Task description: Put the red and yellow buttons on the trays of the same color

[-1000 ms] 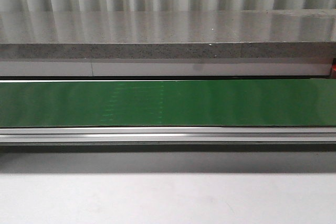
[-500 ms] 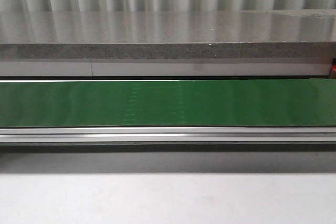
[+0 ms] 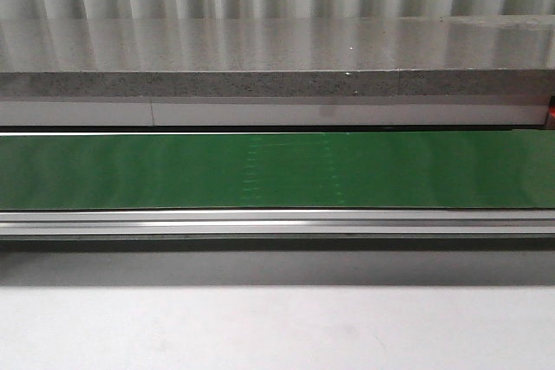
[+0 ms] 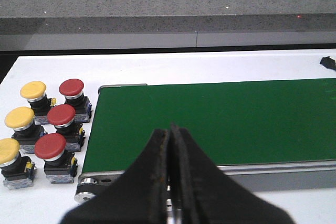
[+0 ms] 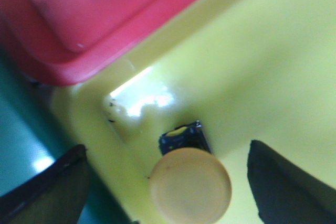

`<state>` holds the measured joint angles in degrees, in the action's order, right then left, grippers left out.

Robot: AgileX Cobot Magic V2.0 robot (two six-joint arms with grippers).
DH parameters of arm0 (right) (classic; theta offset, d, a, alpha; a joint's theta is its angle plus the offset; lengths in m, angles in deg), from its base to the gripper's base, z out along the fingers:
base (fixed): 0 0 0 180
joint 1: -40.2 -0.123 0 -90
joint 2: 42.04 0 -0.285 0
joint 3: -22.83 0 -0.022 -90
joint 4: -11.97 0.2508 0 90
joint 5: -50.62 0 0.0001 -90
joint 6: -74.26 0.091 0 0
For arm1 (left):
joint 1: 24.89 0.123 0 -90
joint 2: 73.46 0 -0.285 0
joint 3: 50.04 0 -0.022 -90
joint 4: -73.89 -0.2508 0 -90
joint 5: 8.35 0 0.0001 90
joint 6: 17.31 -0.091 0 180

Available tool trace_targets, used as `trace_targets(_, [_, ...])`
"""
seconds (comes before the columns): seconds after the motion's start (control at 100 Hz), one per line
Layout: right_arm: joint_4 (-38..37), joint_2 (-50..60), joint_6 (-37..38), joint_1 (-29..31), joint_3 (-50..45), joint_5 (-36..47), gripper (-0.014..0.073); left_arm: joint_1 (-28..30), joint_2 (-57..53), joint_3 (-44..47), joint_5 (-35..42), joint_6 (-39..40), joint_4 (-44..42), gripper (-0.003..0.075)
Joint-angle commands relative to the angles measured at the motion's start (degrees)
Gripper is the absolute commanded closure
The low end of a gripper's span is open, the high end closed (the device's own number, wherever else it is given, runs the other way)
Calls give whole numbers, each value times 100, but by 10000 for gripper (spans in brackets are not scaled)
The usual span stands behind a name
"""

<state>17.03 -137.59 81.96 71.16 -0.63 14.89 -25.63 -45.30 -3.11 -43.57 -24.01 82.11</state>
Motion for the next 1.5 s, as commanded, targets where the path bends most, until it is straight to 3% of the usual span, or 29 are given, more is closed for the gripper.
trace_targets(0.0, [69,583,13,14,180,83,-22,-33,47,-138,438,5,54,740])
trace_targets(0.2, [117,1503,-32,-359,180,41,-22,-33,47,-138,438,5,54,740])
trace_targets(0.58, [117,2992,-739,-2375,12,72,-21,-33,47,-138,438,5,54,740])
trace_targets(0.82, [117,3811,-904,-2786,-602,70,-11,-33,47,-138,438,5,54,740])
trace_targets(0.96, [117,4108,-904,-2786,-781,64,133,-33,47,-138,438,5,54,740])
trace_targets(1.23, [117,4246,-904,-2786,-787,-8,659,-33,47,-138,438,5,54,740])
trace_targets(1.49, [117,4246,-904,-2786,-787,-47,661,-33,47,-138,438,5,54,740])
